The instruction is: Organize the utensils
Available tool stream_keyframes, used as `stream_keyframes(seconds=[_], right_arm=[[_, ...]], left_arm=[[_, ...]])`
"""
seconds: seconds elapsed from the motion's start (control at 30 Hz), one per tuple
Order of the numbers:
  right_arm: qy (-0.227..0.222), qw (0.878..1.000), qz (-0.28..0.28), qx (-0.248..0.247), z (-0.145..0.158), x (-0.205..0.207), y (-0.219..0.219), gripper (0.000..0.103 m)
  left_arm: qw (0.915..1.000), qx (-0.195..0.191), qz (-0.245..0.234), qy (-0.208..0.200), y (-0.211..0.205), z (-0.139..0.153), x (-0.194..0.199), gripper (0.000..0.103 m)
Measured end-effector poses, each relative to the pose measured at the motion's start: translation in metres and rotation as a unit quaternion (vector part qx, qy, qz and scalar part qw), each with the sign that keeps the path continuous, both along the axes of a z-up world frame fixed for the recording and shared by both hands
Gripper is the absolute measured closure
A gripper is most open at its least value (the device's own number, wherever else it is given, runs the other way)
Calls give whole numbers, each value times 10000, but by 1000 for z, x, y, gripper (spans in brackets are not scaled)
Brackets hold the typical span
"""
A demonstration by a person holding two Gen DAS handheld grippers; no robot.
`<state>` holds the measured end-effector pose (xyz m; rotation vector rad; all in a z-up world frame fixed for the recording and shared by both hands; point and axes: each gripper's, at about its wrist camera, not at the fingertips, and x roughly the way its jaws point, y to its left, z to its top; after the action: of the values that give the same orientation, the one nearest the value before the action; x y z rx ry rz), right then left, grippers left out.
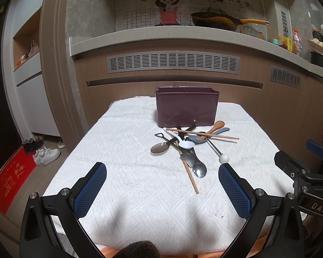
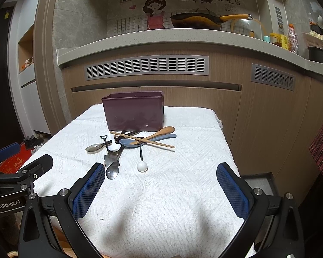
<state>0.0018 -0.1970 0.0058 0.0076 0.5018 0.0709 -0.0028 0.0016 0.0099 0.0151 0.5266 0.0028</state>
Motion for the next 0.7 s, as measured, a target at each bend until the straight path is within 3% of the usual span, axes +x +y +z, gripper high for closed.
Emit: stream_keyframes(seconds=[0.7], right_arm=[[10,10000,6,4,0,0,1,0]], left_arm=[[10000,7,-3,-3,0,0,0,0]])
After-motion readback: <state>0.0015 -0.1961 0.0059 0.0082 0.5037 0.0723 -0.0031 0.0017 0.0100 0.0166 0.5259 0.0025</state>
